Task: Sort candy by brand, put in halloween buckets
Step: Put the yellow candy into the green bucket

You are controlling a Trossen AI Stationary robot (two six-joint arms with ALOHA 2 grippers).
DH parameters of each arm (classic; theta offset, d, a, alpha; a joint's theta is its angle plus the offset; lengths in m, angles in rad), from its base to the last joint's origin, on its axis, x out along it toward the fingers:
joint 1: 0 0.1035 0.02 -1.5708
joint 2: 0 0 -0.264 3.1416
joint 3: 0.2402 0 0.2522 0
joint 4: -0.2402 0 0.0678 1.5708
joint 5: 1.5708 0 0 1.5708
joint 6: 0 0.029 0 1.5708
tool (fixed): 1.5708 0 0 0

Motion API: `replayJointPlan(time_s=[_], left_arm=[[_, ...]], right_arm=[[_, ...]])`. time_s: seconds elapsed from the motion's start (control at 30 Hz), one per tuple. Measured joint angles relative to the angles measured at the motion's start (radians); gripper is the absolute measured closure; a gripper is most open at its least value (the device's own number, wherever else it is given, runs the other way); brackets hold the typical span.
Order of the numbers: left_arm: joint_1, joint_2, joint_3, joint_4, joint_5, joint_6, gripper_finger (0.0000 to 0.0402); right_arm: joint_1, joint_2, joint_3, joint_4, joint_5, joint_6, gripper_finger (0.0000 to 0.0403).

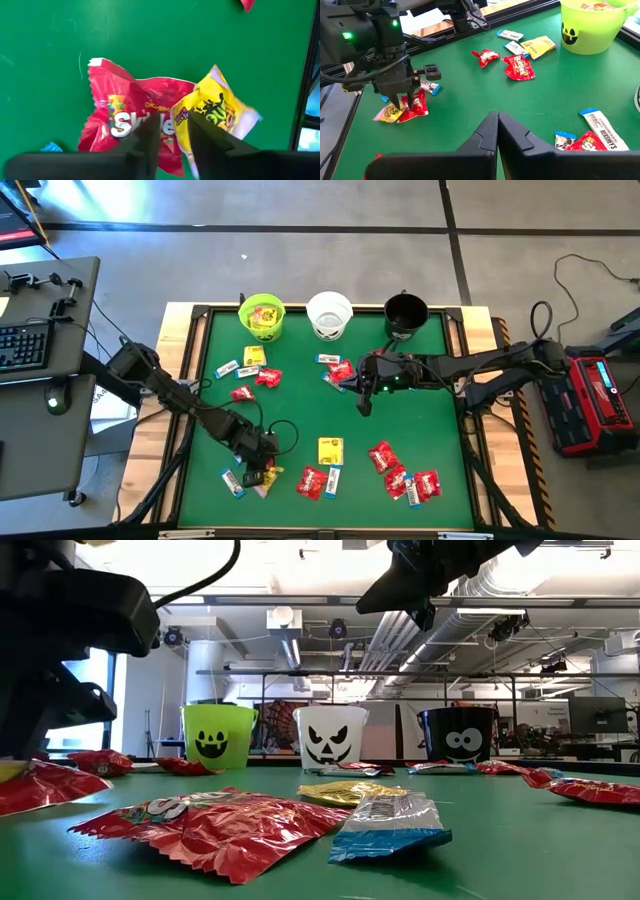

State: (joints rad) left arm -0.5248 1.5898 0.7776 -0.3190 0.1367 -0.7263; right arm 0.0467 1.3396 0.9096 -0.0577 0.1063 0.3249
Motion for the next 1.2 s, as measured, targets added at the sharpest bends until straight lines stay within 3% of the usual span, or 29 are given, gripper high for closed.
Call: replayJointPlan(time_s=[0.17, 0.4, 0.7, 0.9, 1.2], left_arm=[[0.001, 0.0, 0.0, 0.0, -0.001, 0.031, 0.0393], [0.007, -0.035, 0.039, -0.085, 0.0, 0.052, 0.0401], [0.096, -0.208, 0.097, -0.189, 0.011, 0.046, 0.0401], [0.28, -0.36, 0.104, -0.254, -0.083, -0.028, 0.0401], [0.669, -0.498, 0.104, -0.257, -0.135, -0.019, 0.0401]], right_arm=[[0.0, 0.0, 0.0, -0.008, 0.0, 0.011, 0.0403], [0.0, 0.0, 0.0, -0.014, 0.0, 0.011, 0.0403], [0.0, 0.0, 0.0, -0.014, 0.0, 0.011, 0.0403], [0.0, 0.0, 0.0, -0.014, 0.0, 0.009, 0.0403], [0.0, 0.0, 0.0, -0.014, 0.0, 0.013, 0.0403]])
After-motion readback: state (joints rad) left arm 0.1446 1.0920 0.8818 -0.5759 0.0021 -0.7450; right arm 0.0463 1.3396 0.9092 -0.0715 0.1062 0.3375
